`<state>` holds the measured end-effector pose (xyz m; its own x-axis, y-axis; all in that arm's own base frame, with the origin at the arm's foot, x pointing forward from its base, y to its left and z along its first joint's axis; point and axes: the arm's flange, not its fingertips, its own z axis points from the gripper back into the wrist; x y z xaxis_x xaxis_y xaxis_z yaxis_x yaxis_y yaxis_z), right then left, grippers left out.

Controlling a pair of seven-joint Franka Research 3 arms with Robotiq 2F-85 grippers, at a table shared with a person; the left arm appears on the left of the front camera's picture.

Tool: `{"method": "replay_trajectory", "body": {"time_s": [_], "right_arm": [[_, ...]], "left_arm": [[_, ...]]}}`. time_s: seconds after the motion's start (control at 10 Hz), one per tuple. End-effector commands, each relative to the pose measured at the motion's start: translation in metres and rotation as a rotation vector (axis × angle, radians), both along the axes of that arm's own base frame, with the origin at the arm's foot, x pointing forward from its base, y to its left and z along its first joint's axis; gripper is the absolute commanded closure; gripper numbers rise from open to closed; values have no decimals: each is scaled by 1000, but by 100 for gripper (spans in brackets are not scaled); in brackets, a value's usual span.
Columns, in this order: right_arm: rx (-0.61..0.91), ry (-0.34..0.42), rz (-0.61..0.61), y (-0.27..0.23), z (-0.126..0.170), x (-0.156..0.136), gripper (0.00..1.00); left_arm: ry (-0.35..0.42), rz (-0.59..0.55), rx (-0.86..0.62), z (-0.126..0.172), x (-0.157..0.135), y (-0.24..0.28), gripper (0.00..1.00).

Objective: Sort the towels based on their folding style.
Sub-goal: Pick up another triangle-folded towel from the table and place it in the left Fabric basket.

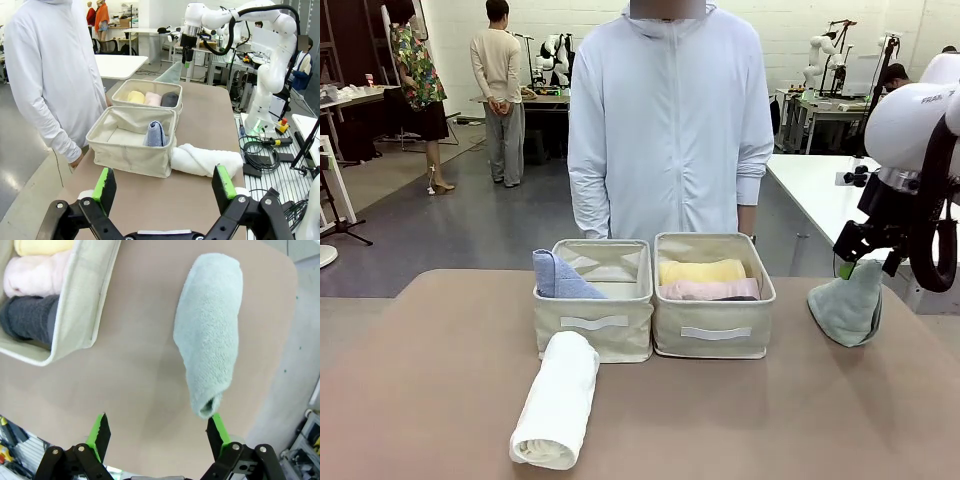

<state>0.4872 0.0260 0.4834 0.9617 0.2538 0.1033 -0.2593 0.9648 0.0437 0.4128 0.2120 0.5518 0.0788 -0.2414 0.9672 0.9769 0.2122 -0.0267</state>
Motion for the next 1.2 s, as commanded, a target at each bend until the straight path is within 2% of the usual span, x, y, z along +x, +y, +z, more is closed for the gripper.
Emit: {"method": "replay_trajectory", "body": {"time_s": [0.0, 0.1, 0.4, 0.9, 1.1], "right_arm": [[-50, 6, -91, 4, -8, 16, 0], [-74, -16, -153, 3, -11, 20, 0], [-101, -26, -221, 0, -20, 30, 0], [-63, 41, -288, -25, -40, 64, 0], [-62, 77, -254, -30, -45, 71, 2]], "left_arm": [[-14, 2, -3, 2, 0, 1, 0], [-14, 2, -3, 2, 0, 1, 0], [-14, 2, -3, 2, 0, 1, 0], [-14, 2, -3, 2, 0, 1, 0], [-14, 2, -3, 2, 0, 1, 0]]}}
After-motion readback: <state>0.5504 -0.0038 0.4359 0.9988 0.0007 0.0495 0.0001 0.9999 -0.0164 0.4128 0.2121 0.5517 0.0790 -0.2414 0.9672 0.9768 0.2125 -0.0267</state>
